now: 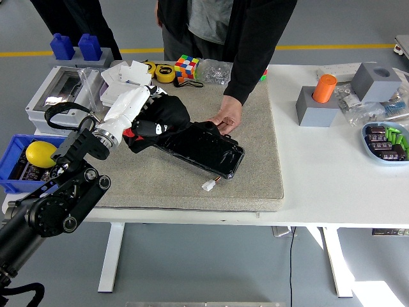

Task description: Pick the rag up,wipe the panel,place it on the desk

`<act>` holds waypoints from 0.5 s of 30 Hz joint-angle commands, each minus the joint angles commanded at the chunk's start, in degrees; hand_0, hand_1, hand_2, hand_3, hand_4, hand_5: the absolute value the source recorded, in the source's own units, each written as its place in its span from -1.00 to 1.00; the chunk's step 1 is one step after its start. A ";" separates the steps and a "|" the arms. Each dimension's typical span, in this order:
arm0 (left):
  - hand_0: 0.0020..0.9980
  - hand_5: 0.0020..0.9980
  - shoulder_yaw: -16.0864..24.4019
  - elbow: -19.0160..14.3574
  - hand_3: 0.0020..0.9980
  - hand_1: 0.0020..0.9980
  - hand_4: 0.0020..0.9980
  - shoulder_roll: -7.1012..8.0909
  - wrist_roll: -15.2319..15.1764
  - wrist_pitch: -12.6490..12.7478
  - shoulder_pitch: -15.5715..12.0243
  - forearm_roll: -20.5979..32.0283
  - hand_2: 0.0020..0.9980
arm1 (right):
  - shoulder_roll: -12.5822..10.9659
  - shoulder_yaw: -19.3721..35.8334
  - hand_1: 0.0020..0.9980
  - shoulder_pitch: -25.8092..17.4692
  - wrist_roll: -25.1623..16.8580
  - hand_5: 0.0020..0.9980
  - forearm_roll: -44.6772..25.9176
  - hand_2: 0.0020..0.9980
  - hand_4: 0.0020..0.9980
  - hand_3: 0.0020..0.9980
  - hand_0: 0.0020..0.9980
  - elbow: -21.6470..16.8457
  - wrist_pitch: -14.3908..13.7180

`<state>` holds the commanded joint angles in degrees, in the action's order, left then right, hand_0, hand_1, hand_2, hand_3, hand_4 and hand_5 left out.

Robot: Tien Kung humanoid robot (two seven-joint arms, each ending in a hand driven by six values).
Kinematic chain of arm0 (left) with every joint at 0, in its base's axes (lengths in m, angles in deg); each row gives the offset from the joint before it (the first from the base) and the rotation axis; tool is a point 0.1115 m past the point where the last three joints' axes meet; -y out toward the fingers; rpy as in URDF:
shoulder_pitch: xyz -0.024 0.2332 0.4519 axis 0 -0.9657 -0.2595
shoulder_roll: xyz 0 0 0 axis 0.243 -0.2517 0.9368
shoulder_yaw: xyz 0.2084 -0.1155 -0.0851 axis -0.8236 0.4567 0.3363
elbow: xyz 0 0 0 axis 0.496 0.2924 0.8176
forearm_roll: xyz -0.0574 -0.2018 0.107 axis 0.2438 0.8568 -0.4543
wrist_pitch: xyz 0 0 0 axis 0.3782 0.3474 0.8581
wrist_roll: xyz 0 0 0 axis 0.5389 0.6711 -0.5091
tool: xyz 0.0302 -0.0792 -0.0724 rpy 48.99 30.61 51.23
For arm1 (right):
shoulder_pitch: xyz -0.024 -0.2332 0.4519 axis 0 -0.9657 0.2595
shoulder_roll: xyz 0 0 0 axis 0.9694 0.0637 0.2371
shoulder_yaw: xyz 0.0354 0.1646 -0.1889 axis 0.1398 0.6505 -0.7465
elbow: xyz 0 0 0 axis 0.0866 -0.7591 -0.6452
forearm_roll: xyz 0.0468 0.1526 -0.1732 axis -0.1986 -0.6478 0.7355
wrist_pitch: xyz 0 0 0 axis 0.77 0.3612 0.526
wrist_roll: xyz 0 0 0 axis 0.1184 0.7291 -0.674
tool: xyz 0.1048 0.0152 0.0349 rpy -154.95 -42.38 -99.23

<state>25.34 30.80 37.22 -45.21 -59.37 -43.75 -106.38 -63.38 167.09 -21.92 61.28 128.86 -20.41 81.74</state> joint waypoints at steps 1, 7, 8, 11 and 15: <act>-0.47 -1.00 -0.01 1.05 0.12 -0.27 0.42 -0.39 0.28 -0.03 0.53 -0.26 -0.10 | -0.04 -0.10 0.22 0.00 0.00 -0.22 -0.03 0.13 0.90 0.10 0.19 -0.02 0.00; -0.47 -1.00 -0.70 5.89 0.12 -0.28 0.43 -2.14 1.65 -0.66 2.39 -2.08 -0.11 | -0.04 -0.25 0.22 -0.01 -0.03 -0.22 -0.17 0.13 0.90 0.10 0.19 -0.05 0.00; -0.47 -1.00 -0.72 6.11 0.12 -0.28 0.43 -2.30 1.76 -0.64 2.46 -2.63 -0.11 | -0.07 -0.25 0.22 -0.01 -0.03 -0.22 -0.14 0.13 0.90 0.10 0.19 -0.04 0.00; -0.48 -1.00 -0.99 6.39 0.12 -0.30 0.43 -2.61 1.91 -0.45 2.53 -3.65 -0.13 | -0.11 -0.27 0.22 -0.09 -0.03 -0.22 -0.11 0.13 0.90 0.10 0.19 -0.08 0.00; -0.48 -1.00 -1.49 7.06 0.12 -0.31 0.43 -2.81 2.80 -0.82 3.01 -4.68 -0.14 | -0.10 -0.27 0.22 -0.14 -0.03 -0.22 -0.09 0.13 0.90 0.09 0.19 -0.11 0.00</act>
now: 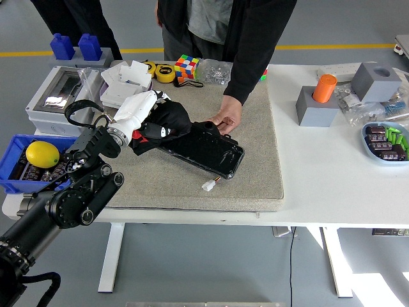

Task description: Pick the rag up,wipe the panel,place it on the desk

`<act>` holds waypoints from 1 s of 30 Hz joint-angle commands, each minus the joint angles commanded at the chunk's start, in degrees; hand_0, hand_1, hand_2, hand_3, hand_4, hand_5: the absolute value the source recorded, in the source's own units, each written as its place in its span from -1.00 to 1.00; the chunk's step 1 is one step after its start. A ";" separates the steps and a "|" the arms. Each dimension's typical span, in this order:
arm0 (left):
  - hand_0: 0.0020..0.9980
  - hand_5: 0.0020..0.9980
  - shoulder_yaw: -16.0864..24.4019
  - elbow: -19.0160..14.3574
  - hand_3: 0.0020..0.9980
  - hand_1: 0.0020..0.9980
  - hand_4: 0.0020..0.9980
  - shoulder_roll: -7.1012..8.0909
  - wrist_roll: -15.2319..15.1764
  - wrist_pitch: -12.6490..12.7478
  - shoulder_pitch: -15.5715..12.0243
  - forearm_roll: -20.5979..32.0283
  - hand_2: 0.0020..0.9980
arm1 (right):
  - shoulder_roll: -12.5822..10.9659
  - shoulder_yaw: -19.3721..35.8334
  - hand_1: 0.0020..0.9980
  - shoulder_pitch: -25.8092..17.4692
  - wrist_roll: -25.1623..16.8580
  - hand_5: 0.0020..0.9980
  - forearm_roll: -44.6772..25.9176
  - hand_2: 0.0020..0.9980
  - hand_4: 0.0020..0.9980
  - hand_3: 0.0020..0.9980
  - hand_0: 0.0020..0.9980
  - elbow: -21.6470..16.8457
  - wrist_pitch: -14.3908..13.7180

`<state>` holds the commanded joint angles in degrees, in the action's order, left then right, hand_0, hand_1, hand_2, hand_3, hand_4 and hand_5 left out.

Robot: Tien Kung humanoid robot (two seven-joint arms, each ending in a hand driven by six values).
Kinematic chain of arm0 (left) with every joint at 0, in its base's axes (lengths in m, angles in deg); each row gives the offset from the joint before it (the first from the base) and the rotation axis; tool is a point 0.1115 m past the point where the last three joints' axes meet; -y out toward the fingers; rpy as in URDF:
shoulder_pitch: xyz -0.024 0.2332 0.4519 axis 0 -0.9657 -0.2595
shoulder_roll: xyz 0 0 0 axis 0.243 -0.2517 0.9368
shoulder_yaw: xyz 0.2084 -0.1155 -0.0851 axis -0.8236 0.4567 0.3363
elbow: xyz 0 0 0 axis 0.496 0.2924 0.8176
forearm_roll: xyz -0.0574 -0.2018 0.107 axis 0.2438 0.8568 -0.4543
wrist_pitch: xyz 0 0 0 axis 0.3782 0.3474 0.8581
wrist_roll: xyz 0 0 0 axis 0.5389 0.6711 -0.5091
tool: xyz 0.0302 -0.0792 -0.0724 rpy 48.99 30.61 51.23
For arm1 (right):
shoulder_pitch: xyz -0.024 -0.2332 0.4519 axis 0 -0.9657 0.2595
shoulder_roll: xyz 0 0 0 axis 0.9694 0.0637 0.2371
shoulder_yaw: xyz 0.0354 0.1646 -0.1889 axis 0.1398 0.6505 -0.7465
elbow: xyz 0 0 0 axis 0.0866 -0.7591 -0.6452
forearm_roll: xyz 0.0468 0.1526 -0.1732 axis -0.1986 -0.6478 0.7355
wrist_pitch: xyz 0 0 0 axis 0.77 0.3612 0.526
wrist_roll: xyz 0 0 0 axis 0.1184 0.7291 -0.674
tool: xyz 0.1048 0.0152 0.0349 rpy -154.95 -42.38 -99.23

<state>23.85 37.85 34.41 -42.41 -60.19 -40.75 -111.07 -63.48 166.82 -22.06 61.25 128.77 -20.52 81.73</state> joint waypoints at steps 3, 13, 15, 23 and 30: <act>-0.48 -1.00 -0.36 0.36 0.12 -0.31 0.43 -0.04 0.79 -0.59 0.39 -0.09 -0.14 | -0.01 -0.20 0.22 0.01 0.00 -0.22 -0.13 0.13 0.90 0.09 0.19 -0.20 0.00; -0.48 -1.00 -3.68 -2.12 0.12 -0.32 0.44 0.06 1.29 -1.14 0.47 2.63 -0.15 | 0.06 -0.07 0.22 -0.08 -0.03 -0.23 -0.29 0.13 0.89 0.10 0.19 -0.57 -0.01; -0.48 -1.00 -4.88 -3.24 0.12 -0.32 0.44 -0.02 1.47 -1.11 0.44 2.98 -0.15 | 0.05 -0.05 0.22 -0.13 -0.03 -0.23 -0.22 0.13 0.89 0.10 0.19 -0.56 -0.01; -0.49 -1.00 -11.19 -4.63 0.12 -0.33 0.44 -0.55 2.89 -1.82 1.27 3.57 -0.15 | 0.13 -0.31 0.22 0.02 0.00 -0.23 -0.25 0.13 0.89 0.09 0.19 -0.80 -0.03; -0.50 -1.00 -16.94 -6.42 0.12 -0.34 0.43 -0.52 3.11 -1.99 2.13 5.18 -0.16 | 0.13 -0.29 0.22 -0.03 -0.04 -0.23 -0.33 0.13 0.89 0.09 0.19 -1.02 -0.05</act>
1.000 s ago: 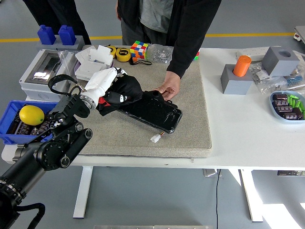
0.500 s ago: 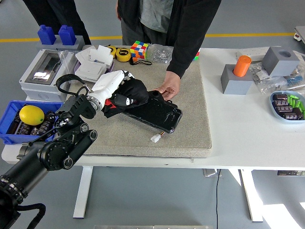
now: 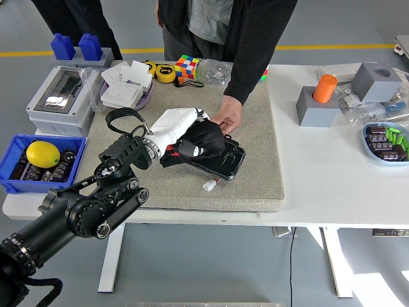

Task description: Pick the rag up,wipe the panel,place it on the desk

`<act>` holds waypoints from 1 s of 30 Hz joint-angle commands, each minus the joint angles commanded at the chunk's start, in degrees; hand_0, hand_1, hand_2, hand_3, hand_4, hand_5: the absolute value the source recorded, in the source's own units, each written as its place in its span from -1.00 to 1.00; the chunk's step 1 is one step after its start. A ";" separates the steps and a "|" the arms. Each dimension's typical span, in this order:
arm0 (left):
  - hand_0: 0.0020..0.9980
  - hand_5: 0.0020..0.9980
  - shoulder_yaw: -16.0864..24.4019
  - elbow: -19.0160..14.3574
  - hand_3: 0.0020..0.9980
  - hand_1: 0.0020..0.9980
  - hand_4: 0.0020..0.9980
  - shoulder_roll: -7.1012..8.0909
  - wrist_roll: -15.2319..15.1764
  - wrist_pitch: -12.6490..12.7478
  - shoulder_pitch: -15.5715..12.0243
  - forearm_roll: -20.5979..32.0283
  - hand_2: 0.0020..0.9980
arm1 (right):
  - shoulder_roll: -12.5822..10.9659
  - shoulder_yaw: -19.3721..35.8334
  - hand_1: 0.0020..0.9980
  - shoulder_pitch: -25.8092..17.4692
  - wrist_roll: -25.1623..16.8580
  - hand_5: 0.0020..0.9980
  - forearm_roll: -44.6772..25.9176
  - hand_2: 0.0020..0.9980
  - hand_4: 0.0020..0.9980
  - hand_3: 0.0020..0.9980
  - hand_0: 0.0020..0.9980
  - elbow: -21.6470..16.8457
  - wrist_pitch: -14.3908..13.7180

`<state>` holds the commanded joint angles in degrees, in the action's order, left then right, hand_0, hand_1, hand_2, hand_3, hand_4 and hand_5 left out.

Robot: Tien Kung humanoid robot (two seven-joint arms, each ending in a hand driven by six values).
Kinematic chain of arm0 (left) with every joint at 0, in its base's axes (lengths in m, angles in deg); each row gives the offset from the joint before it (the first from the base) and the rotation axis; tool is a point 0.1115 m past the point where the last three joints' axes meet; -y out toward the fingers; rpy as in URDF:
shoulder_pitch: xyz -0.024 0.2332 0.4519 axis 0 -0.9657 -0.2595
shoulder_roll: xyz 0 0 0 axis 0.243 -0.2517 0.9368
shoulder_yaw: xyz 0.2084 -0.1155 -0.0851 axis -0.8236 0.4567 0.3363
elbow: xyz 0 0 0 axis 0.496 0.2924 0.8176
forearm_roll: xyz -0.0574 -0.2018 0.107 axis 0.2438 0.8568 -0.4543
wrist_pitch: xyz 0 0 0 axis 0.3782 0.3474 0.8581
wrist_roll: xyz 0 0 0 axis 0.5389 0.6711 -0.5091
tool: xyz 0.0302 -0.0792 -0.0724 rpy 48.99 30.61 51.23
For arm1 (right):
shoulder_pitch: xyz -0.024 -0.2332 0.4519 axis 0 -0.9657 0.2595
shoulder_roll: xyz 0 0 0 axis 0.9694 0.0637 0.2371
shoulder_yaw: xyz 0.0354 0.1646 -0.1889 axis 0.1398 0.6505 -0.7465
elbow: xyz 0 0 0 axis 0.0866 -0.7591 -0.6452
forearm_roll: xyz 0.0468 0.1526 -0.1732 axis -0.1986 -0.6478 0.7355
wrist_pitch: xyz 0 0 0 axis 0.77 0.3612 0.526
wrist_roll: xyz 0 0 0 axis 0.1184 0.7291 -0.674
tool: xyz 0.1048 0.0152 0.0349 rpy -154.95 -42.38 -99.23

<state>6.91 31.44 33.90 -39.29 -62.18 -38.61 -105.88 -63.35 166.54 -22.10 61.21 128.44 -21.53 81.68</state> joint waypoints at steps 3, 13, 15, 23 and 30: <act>-0.50 -1.00 -2.39 -1.09 0.12 -0.34 0.43 -0.24 0.07 0.02 0.46 0.80 -0.16 | 0.06 0.07 0.22 -0.08 0.02 -0.23 0.16 0.13 0.89 0.09 0.19 0.03 0.01; -0.50 -1.00 -7.78 -1.50 0.12 -0.36 0.44 -1.51 -0.06 0.32 1.62 2.32 -0.17 | 0.18 -0.02 0.22 0.01 -0.02 -0.24 0.16 0.13 0.89 0.09 0.19 -0.04 -0.02; -0.50 -1.00 -8.00 -1.46 0.12 -0.36 0.44 -1.77 -0.20 0.48 1.89 2.32 -0.17 | 0.18 0.03 0.22 -0.04 -0.02 -0.24 0.16 0.13 0.89 0.09 0.19 -0.02 -0.02; -0.50 -1.00 -6.88 -0.54 0.12 -0.36 0.44 -1.84 -0.24 0.98 2.16 1.19 -0.17 | 0.21 -0.17 0.22 -0.13 -0.04 -0.24 0.16 0.13 0.89 0.09 0.19 -0.08 -0.07; -0.51 -1.00 -4.97 1.19 0.12 -0.36 0.45 -0.85 -0.26 1.05 2.24 -0.67 -0.17 | 0.44 0.56 0.22 -0.25 -0.09 -0.24 0.47 0.13 0.89 0.09 0.19 -0.13 -0.13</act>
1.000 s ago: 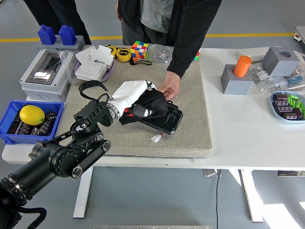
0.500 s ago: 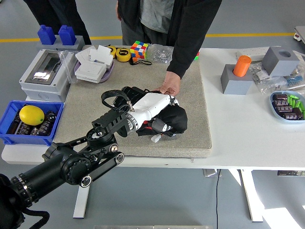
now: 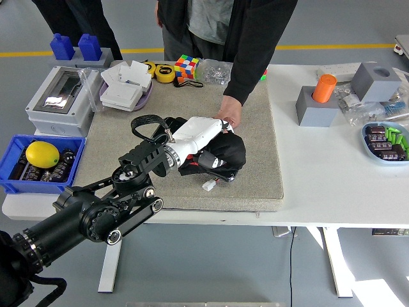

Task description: Pick the rag up,wipe the panel,place it on the desk

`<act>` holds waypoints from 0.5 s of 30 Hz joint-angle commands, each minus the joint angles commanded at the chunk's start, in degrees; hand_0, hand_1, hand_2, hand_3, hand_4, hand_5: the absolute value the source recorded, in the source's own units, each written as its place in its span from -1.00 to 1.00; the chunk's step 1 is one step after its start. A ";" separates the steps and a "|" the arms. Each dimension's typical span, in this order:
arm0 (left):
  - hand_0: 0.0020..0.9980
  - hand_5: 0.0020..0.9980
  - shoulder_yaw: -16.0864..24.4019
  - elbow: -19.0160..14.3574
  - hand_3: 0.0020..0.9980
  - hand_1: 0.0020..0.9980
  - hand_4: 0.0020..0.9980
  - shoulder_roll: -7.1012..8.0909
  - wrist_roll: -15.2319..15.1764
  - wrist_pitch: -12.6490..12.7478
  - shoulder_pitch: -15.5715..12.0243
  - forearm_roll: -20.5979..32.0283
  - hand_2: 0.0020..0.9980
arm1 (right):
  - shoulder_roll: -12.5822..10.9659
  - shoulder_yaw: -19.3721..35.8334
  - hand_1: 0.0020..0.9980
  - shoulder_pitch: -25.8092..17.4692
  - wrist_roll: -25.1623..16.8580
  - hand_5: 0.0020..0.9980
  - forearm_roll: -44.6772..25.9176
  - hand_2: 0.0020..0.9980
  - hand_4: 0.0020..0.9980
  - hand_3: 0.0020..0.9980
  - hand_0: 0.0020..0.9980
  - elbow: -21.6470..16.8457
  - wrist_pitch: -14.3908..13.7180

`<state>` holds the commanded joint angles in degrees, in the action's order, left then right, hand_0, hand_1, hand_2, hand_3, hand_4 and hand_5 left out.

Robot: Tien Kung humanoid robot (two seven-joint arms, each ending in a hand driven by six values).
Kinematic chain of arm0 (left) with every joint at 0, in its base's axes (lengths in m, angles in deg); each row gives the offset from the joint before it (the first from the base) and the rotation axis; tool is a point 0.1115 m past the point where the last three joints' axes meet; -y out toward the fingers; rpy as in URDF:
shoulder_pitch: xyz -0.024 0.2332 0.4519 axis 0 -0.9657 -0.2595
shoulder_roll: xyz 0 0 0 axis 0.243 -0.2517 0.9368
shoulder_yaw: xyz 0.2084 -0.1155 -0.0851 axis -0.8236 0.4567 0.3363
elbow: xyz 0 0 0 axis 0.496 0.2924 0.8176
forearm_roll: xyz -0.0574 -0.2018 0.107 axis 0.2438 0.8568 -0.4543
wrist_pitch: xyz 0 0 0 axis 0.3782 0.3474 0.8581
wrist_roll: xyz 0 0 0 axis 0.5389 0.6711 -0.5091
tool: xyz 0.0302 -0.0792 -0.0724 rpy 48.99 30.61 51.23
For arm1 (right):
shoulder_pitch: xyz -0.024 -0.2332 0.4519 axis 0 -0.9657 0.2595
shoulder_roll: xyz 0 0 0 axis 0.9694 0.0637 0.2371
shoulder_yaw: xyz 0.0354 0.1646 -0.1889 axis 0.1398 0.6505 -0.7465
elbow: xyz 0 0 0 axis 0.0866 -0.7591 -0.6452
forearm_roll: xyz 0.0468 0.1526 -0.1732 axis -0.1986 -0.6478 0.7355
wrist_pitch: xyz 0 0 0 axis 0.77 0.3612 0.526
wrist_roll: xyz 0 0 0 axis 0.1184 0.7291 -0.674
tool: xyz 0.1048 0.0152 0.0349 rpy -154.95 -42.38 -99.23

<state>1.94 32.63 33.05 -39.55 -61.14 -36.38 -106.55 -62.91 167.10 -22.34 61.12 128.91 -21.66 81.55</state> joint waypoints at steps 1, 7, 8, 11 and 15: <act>-0.51 -1.00 0.25 0.11 0.12 -0.36 0.45 0.11 -0.01 0.01 -0.03 -0.11 -0.17 | 0.01 0.02 0.22 -0.01 0.01 -0.24 0.03 0.13 0.89 0.09 0.19 0.00 0.00; -0.51 -1.00 3.46 2.23 0.12 -0.37 0.45 1.45 -0.25 0.04 -0.18 -1.15 -0.17 | 0.01 -0.09 0.22 -0.08 0.00 -0.24 -0.01 0.13 0.89 0.09 0.19 0.01 -0.02; -0.51 -1.00 4.41 2.39 0.12 -0.37 0.45 1.72 -0.41 0.17 -0.37 -1.40 -0.17 | 0.01 -0.10 0.22 -0.10 -0.01 -0.24 -0.03 0.13 0.89 0.09 0.19 0.00 -0.04; -0.51 -1.00 6.67 2.64 0.12 -0.37 0.45 2.33 -0.64 0.39 -0.61 -2.04 -0.17 | -0.01 -0.20 0.22 -0.22 -0.01 -0.24 -0.05 0.13 0.89 0.09 0.19 0.00 -0.04; -0.51 -1.00 9.01 3.34 0.12 -0.36 0.45 3.16 -0.63 0.33 -0.32 -2.60 -0.17 | 0.03 -0.05 0.22 -0.29 0.01 -0.24 0.08 0.12 0.89 0.09 0.19 0.05 -0.05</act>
<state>10.95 35.97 36.21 -40.19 -60.81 -36.70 -109.15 -62.88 167.04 -22.63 61.13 128.99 -21.61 81.51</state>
